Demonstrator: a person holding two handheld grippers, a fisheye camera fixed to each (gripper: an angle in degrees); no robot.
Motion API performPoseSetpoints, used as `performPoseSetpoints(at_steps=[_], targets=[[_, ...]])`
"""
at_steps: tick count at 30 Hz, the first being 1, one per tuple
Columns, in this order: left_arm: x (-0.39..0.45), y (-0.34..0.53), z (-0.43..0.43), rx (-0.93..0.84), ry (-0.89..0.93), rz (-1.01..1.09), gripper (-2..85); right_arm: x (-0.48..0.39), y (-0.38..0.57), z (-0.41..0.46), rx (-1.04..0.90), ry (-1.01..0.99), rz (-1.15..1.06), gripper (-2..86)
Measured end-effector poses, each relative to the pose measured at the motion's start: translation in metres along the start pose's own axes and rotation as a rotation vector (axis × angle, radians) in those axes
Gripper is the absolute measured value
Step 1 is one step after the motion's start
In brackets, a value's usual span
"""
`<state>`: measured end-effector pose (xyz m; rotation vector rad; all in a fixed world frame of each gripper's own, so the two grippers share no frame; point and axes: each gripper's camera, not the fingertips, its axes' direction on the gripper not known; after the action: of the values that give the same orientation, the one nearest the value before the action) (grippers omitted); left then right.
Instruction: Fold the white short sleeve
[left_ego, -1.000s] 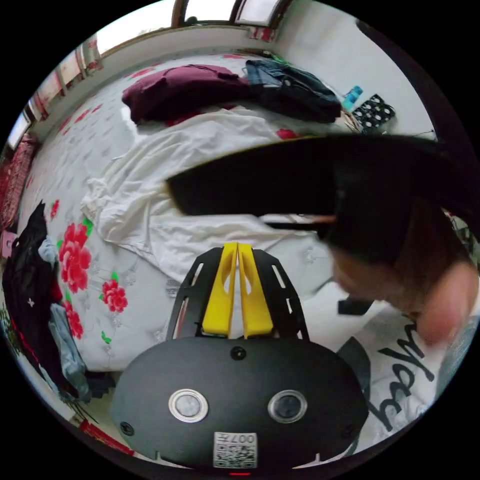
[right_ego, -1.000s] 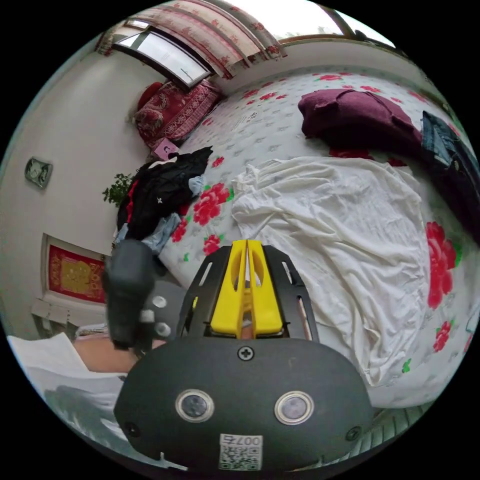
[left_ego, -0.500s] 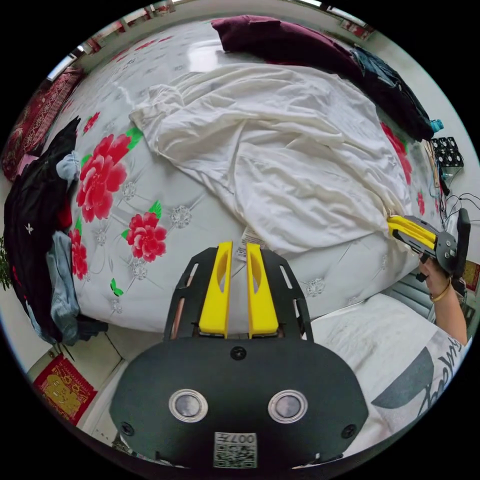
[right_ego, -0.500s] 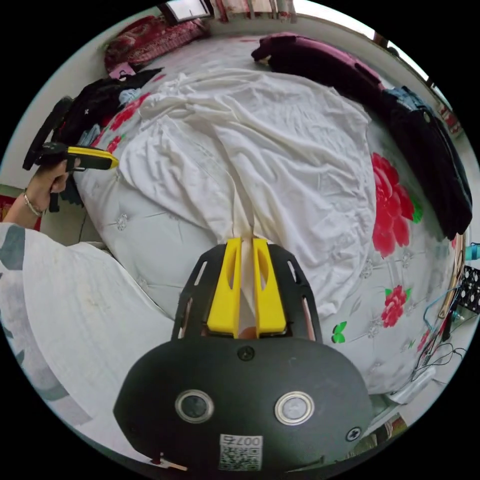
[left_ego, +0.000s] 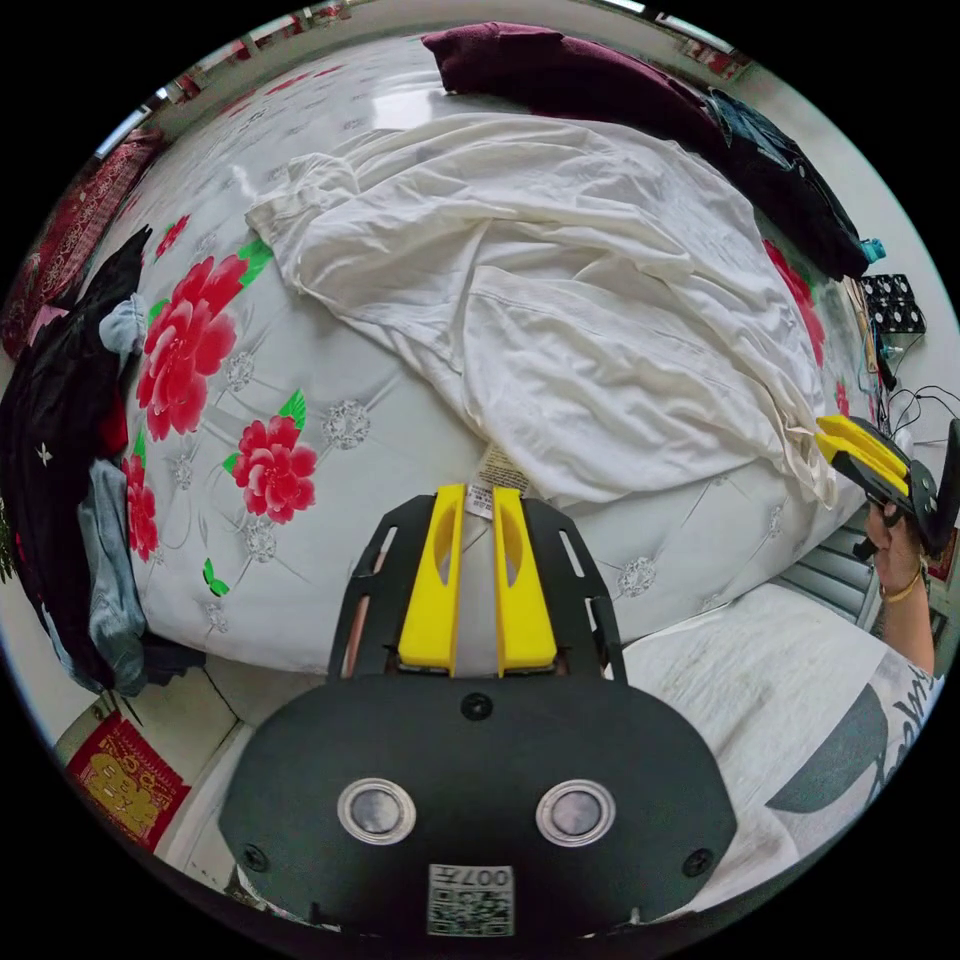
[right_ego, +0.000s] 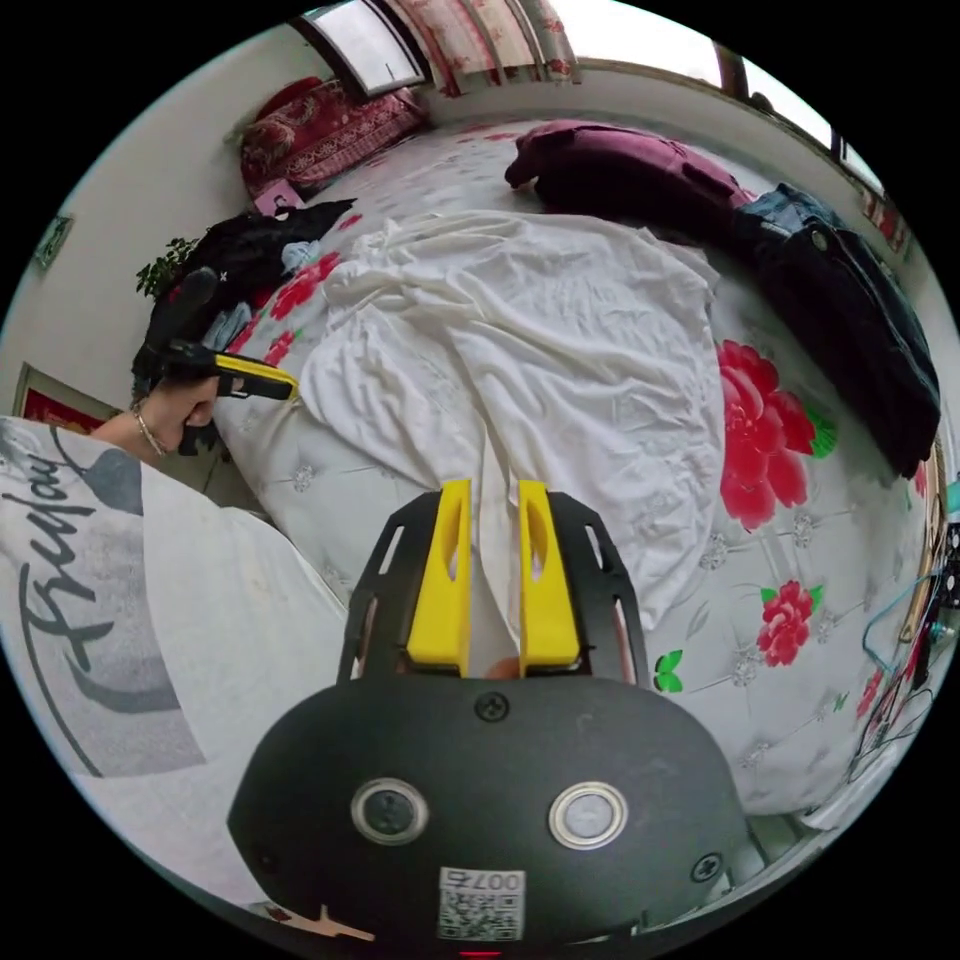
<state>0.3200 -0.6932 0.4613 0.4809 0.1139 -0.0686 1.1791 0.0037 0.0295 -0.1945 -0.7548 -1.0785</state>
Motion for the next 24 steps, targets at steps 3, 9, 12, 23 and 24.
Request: performPoseSetpoints(at_steps=[3,9,12,23,24], targets=[[-0.009,0.001,-0.003,0.010,0.005,-0.005,1.1,-0.005,0.010,0.011,-0.055,-0.036,-0.023,5.3],[-0.046,0.018,-0.012,0.025,0.093,-0.049,-0.9,-0.034,0.035,0.038,-0.152,0.095,-0.111,1.3],[-0.061,0.035,-0.021,0.039,0.098,-0.087,-0.9,-0.040,0.042,0.031,-0.167,0.089,-0.119,1.7],[-0.075,0.053,-0.045,0.049,0.059,-0.115,-1.0,-0.051,0.028,-0.014,-0.049,0.034,-0.135,4.2],[-0.076,0.054,-0.047,0.048,0.053,-0.113,-1.0,-0.053,0.025,-0.011,-0.057,0.031,-0.140,3.9]])
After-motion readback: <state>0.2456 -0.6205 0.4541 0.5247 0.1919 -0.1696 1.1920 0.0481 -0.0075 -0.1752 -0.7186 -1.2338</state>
